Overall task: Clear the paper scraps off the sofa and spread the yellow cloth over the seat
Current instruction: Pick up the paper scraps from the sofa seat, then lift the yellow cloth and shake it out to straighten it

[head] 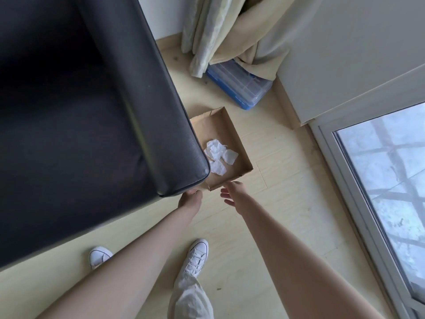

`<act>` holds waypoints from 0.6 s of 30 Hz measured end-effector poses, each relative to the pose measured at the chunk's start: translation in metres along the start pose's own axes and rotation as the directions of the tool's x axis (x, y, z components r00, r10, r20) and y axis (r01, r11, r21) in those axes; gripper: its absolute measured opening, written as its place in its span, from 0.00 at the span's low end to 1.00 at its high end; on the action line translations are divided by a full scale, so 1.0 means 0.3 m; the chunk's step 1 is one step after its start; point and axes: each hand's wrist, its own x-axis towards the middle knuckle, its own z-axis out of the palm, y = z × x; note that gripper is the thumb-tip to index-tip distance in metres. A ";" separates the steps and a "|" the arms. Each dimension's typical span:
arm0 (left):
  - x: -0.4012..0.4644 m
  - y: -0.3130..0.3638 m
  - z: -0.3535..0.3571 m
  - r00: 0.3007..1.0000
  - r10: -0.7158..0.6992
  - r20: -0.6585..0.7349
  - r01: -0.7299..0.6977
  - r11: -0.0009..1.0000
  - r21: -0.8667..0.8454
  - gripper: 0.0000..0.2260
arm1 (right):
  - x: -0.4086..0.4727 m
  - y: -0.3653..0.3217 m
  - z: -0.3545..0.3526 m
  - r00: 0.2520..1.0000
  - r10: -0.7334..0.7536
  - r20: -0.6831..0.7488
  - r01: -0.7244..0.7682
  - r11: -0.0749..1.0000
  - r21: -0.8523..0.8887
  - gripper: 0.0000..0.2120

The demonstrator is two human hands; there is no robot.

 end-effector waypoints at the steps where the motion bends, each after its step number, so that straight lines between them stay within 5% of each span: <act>1: 0.000 -0.016 -0.023 1.000 0.001 0.004 -0.001 1.000 0.000 0.12 | -0.012 -0.001 0.027 1.000 -0.013 0.006 0.013 1.000 -0.028 0.06; 10: -0.076 -0.119 -0.245 1.000 -0.012 -0.003 0.012 0.998 -0.058 0.07 | -0.157 0.047 0.263 0.995 -0.090 0.034 0.096 0.962 -0.254 0.09; 18: -0.154 -0.225 -0.556 0.999 -0.014 -0.040 0.008 0.992 -0.127 0.13 | -0.369 0.072 0.544 0.987 -0.111 0.115 0.149 0.894 -0.422 0.14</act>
